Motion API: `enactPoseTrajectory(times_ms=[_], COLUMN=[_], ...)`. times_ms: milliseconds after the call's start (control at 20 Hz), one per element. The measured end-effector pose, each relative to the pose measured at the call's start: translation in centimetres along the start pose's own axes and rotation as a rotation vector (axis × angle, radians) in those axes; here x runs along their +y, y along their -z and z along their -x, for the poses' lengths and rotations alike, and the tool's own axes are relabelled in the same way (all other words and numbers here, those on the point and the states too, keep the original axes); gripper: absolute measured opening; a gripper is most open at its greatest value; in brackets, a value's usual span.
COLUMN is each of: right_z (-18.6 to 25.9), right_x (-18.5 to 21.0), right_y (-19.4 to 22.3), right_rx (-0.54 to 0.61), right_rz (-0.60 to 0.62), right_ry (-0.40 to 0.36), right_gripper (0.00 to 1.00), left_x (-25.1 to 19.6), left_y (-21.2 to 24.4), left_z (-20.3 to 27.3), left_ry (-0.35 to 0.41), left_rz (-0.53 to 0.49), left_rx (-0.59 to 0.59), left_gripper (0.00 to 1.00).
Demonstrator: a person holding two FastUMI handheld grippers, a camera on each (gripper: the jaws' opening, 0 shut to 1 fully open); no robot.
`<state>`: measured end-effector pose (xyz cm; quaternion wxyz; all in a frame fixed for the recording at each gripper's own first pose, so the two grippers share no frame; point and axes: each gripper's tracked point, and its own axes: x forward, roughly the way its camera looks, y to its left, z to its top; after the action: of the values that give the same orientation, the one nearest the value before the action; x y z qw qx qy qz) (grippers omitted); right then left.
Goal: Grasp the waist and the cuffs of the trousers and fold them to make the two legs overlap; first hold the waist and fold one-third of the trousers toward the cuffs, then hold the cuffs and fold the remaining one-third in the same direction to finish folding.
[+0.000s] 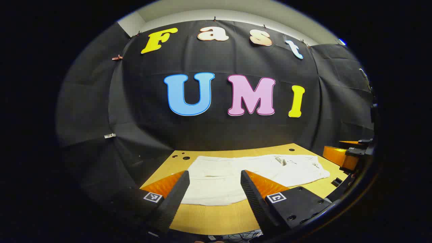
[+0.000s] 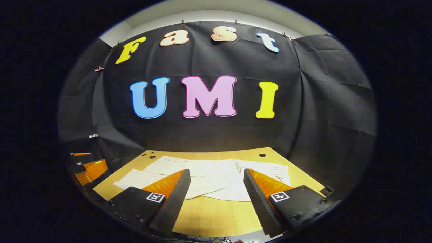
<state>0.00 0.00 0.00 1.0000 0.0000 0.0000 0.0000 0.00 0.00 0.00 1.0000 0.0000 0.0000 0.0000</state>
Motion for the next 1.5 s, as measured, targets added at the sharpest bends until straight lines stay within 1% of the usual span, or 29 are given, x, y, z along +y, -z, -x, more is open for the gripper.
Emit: enactPoseTrajectory(times_ms=[200,350,750,900,1000,1100,1200,1250,1400,1450,1500], right_z=[0.0,-0.2,-1.2,-1.7,-2.1,-2.8,-3.3,-3.5,-4.8,-5.9,-6.6], right_x=[1.3,1.7,1.0,0.7,0.4,-0.3,-1.3,-2.2,-5.1,-7.2,-8.3], right_y=[-0.5,-0.5,0.5,0.7,0.9,1.1,1.8,2.0,2.2,2.7,3.1], right_rx=[-0.01,-0.013,0.015,0.012,0.009,0.013,0.028,0.036,0.052,0.067,0.081], right_rz=[0.049,0.052,0.023,0.026,0.041,0.061,0.076,0.088,0.136,0.188,0.222], right_ry=[-0.03,-0.047,-0.04,-0.042,-0.046,-0.048,-0.049,-0.04,-0.019,-0.018,-0.024], right_gripper=[0.97,0.97,0.97,0.97,0.97,0.97,0.98,0.97,0.98,0.98,0.98], left_x=[0.4,0.7,1.9,1.5,1.6,1.8,0.6,0.2,0.2,-0.3,-0.6], left_y=[0.5,0.8,1.4,1.0,0.9,0.7,0.5,0.3,0.5,0.4,0.4], left_z=[-0.2,-0.3,-0.1,-0.3,-0.7,-1.3,-1.5,-1.7,-2.7,-3.2,-3.5], left_ry=[0.001,-0.007,-0.041,-0.025,-0.032,-0.041,0.008,0.018,-0.007,-0.011,-0.016], left_rz=[0.002,0.017,0.004,0.021,-0.008,-0.025,0.013,0.029,-0.001,-0.013,-0.01], left_rx=[0.014,0.02,0.03,0.016,0.006,0.0,0.013,0.01,0.022,0.028,0.041], left_gripper=[0.96,0.96,0.96,0.96,0.96,0.96,0.96,0.96,0.96,0.96,0.96])
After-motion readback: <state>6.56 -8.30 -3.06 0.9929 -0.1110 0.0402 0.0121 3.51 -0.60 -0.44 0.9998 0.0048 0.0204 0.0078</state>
